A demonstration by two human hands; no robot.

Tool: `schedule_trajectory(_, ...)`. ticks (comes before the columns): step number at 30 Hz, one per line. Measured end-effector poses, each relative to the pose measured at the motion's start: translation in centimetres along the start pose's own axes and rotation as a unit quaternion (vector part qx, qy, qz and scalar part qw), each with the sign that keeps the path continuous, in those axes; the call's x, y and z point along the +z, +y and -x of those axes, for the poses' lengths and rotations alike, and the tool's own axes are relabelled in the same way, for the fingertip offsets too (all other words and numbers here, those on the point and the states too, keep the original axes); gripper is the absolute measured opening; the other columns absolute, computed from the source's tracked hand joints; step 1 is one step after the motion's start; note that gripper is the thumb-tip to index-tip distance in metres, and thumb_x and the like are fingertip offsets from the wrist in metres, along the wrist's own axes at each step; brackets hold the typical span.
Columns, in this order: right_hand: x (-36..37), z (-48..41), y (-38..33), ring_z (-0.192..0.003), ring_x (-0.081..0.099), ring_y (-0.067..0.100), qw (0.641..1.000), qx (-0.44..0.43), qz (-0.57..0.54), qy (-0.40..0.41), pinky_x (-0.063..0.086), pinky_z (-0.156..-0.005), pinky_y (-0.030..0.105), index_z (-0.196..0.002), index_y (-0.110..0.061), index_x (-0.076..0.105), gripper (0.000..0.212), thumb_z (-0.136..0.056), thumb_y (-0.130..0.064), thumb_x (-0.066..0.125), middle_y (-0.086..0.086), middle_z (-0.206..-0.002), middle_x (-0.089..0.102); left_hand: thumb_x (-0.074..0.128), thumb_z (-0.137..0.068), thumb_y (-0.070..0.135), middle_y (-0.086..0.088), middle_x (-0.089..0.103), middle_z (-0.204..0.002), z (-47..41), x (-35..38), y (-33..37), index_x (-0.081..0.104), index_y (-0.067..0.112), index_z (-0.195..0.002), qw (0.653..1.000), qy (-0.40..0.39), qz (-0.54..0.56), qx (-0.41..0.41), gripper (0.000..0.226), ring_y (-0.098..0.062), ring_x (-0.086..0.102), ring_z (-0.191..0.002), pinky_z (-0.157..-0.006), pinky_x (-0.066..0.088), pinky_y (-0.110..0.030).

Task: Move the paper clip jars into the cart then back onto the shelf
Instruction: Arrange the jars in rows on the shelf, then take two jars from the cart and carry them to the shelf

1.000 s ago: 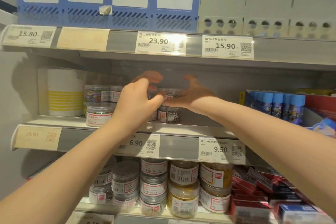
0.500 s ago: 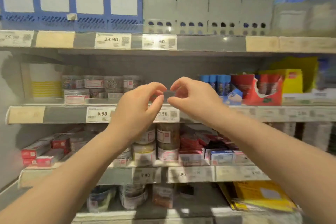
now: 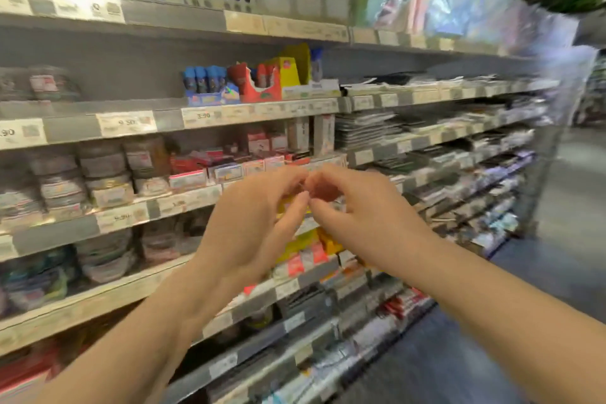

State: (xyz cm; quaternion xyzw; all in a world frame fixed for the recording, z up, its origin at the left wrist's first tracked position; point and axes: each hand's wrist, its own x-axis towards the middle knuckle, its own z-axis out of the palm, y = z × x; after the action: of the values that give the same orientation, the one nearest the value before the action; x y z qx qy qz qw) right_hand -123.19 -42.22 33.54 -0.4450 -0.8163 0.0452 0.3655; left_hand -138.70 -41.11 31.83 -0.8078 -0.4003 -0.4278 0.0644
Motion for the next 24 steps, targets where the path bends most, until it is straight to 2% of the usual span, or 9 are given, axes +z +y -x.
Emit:
schedule_trajectory(4,-4.8,6.9,1.8,-0.082,0.06,0.014,0.998,0.051,0.021,0.016,0.047,-0.076,0.038,-0.096,-0.023,0.063,0.013,-0.086,-0.023,0.055,-0.005,-0.085,0.067,0.038,-0.085,0.042,0.008,0.067,-0.09,0.8,2.8,6.8,0.064,0.024,-0.104,0.998,-0.029,0.027,0.04,0.036,-0.01,0.06,-0.085,-0.074,0.044,-0.03)
schedule_trajectory(8,-9.4,13.7,3.9,-0.071,0.056,0.001,0.994,0.099,0.034,0.044,0.045,-0.068,0.022,-0.095,-0.023,0.064,0.013,-0.086,-0.019,0.056,-0.01,-0.082,0.064,0.041,-0.084,0.04,0.005,0.067,-0.081,1.2,6.2,13.9,0.064,0.02,-0.099,0.994,-0.053,0.057,0.083,0.034,-0.01,0.057,-0.075,-0.065,0.04,-0.029)
schedule_trajectory(12,-13.8,21.0,7.2,-0.081,0.061,0.015,0.984,0.166,0.044,0.057,0.049,-0.074,0.037,-0.099,-0.023,0.062,0.014,-0.088,-0.019,0.054,-0.004,-0.088,0.067,0.038,-0.085,0.041,0.006,0.066,-0.079,1.4,11.6,21.3,0.064,0.021,-0.103,0.984,-0.09,0.106,0.111,0.037,-0.01,0.056,-0.067,-0.056,0.042,-0.028)
schedule_trajectory(14,-16.4,25.2,9.3,-0.081,0.061,0.01,0.975,0.204,0.051,0.075,0.049,-0.073,0.027,-0.101,-0.025,0.063,0.016,-0.088,-0.018,0.055,-0.009,-0.089,0.066,0.037,-0.084,0.038,0.005,0.065,-0.074,1.6,14.9,25.2,0.065,0.019,-0.098,0.979,-0.098,0.121,0.13,0.037,-0.011,0.055,-0.063,-0.053,0.038,-0.024)
schedule_trajectory(16,-18.8,29.5,11.4,-0.08,0.057,0.0,0.963,0.246,0.065,0.091,0.044,-0.069,0.012,-0.103,-0.026,0.062,0.017,-0.089,-0.02,0.055,-0.017,-0.088,0.061,0.04,-0.086,0.035,0.006,0.066,-0.074,2.0,18.5,28.9,0.066,0.017,-0.097,0.974,-0.111,0.149,0.131,0.033,-0.01,0.054,-0.068,-0.056,0.038,-0.019)
schedule_trajectory(18,-20.6,33.6,13.8,-0.071,0.053,-0.005,0.948,0.293,0.079,0.095,0.04,-0.066,0.008,-0.104,-0.026,0.062,0.017,-0.09,-0.02,0.055,-0.019,-0.085,0.057,0.046,-0.087,0.033,0.003,0.068,-0.077,2.8,21.9,32.0,0.067,0.016,-0.097,0.968,-0.126,0.178,0.122,0.028,-0.011,0.056,-0.075,-0.065,0.039,-0.019)
schedule_trajectory(21,-22.7,38.6,17.4,-0.066,0.054,-0.001,0.931,0.324,0.112,0.125,0.046,-0.067,0.014,-0.102,-0.021,0.065,0.017,-0.088,-0.018,0.056,-0.016,-0.081,0.062,0.046,-0.086,0.036,0.005,0.071,-0.085,3.7,26.6,36.2,0.067,0.018,-0.101,0.955,-0.174,0.219,0.103,0.031,-0.008,0.056,-0.086,-0.066,0.035,-0.015)
schedule_trajectory(24,-23.8,41.8,20.6,-0.072,0.056,0.004,0.911,0.377,0.115,0.122,0.043,-0.066,0.017,-0.101,-0.021,0.065,0.017,-0.087,-0.014,0.058,-0.01,-0.083,0.066,0.042,-0.085,0.039,0.003,0.071,-0.087,4.5,30.7,39.0,0.066,0.019,-0.102,0.939,-0.221,0.244,0.097,0.035,-0.012,0.062,-0.081,-0.069,0.04,-0.024)
